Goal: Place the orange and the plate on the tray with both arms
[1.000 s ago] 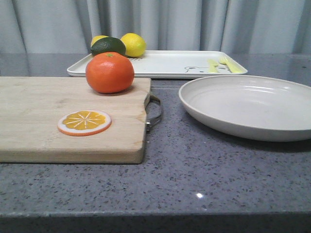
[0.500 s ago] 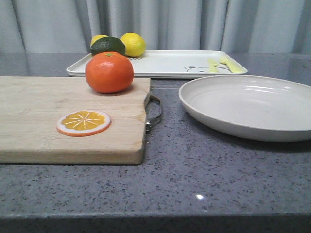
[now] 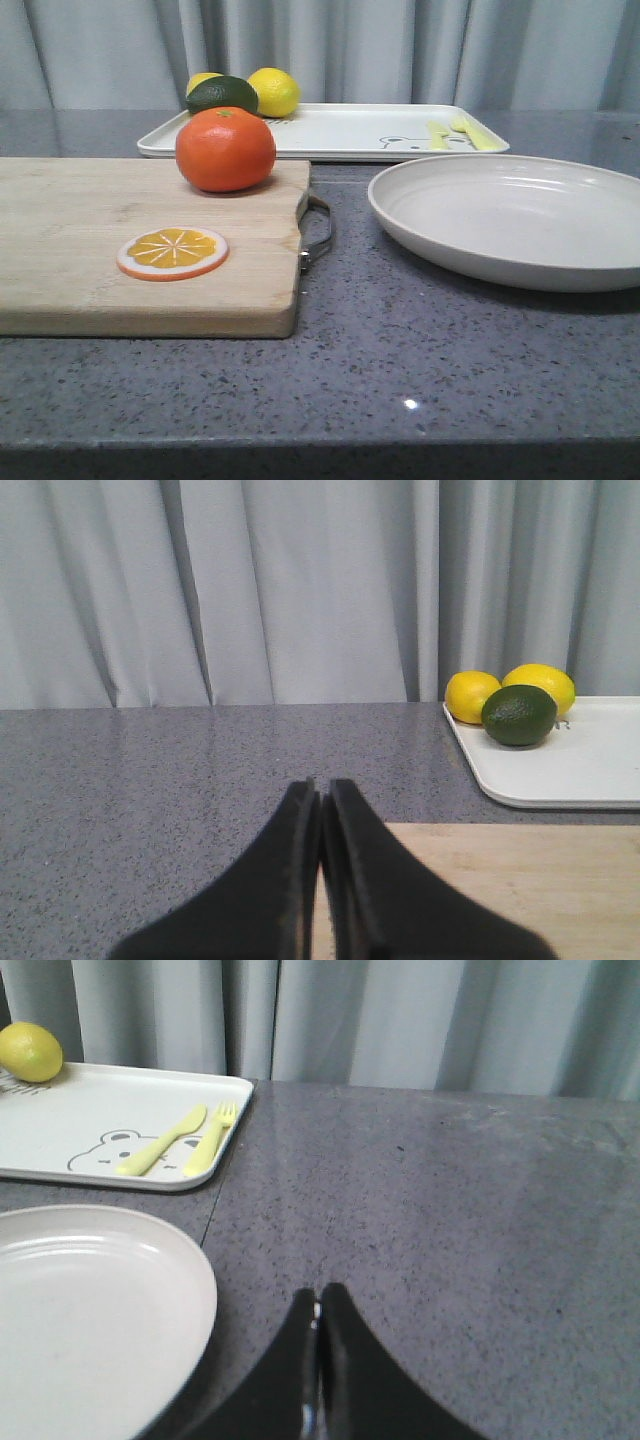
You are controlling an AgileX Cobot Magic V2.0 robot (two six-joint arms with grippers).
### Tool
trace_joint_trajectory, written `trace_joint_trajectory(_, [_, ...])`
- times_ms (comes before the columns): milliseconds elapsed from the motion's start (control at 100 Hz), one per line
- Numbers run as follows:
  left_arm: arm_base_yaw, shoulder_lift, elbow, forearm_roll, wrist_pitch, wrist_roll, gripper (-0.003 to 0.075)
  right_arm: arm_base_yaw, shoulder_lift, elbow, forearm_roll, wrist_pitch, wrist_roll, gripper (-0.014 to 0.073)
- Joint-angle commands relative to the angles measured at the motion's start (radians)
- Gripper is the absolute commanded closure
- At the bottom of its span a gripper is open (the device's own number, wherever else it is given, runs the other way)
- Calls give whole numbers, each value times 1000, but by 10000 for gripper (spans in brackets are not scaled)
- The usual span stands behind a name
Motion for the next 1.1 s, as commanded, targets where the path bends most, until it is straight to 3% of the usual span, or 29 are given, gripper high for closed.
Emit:
trace_joint_trajectory(0, [-1,102,-93,-9,-115,-5,741,-1,73,-70,1,-162,-8,660])
trace_joint_trajectory(150, [-1,243,-196,-9,-169,-5,741,-1,178,-116,1,-253,-8,660])
trace_joint_trajectory(460, [-1,457,-343,-9,-169,-5,741,-1,352,-256,1,-205,-8,660])
trace_joint_trajectory(650, [-1,512,-354,-9,-180,-5,741,-1,436,-352,1,-93,-8,660])
trace_joint_trajectory(1030, [-1,582,-354,-9,-188,-5,738,-1,447,-356,1,-105,-8,660])
trace_joint_trajectory(1090, [-1,590,-354,-9,-188,-5,707,-1,447,-356,1,-105,-8,660])
